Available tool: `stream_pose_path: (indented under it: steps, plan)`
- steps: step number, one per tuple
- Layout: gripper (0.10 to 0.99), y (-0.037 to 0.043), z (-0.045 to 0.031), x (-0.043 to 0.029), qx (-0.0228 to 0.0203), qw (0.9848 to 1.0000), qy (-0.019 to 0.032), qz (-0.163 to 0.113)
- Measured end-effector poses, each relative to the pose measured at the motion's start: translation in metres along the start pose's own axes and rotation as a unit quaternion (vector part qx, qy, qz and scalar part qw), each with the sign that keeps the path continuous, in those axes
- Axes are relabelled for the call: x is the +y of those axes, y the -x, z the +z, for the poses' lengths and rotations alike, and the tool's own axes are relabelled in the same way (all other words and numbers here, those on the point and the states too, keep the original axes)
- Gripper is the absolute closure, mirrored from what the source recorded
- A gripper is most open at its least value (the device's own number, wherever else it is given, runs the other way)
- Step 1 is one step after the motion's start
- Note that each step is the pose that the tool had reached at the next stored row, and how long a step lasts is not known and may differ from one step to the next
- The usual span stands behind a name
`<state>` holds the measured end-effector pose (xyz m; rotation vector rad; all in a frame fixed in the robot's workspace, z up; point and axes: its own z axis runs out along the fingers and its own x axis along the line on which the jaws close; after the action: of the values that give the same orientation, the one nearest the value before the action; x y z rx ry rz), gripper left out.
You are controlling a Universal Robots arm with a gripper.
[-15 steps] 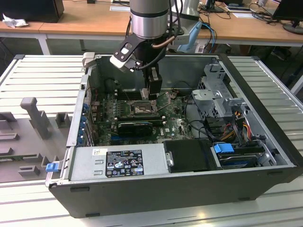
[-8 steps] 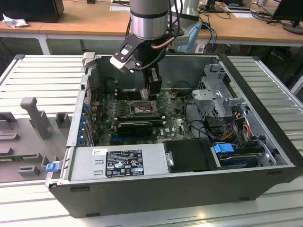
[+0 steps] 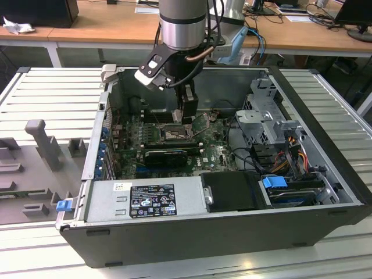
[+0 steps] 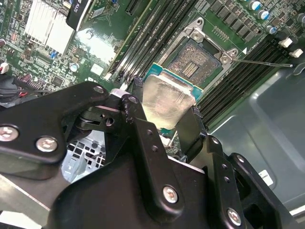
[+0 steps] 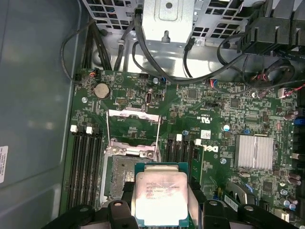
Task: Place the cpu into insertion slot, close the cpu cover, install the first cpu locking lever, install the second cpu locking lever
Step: 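Place the cpu into insertion slot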
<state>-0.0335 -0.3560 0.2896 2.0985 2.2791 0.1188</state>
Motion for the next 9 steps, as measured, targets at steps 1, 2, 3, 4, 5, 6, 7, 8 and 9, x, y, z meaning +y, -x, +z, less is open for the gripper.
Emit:
stream_pose_path:
  steps: [1,2,3,4,5,6,7,8,9]
  plan:
    - [0.561,-0.0006,0.0004,0.0,-0.0002,1.0,0.0,0.002]
    - [0.561,-0.0013,0.0012,0.0,-0.0004,1.0,0.0,0.004]
    - [0.561,-0.0021,0.0023,0.0,-0.0005,1.0,-0.0002,0.005]
    - [0.561,-0.0032,0.0044,-0.0001,-0.0006,1.0,-0.0007,0.008]
    - [0.561,-0.0034,0.0057,-0.0002,-0.0007,1.0,-0.0011,0.01]
    - [0.561,-0.0035,0.0071,-0.0003,-0.0009,0.9999,-0.0018,0.012]
    - [0.561,-0.0036,0.008,-0.0004,-0.001,0.9999,-0.0026,0.014]
    - [0.561,-0.0036,0.0088,-0.0005,-0.0011,0.9999,-0.0028,0.015]
    - [0.561,-0.0036,0.0096,-0.0006,-0.0012,0.9999,-0.003,0.016]
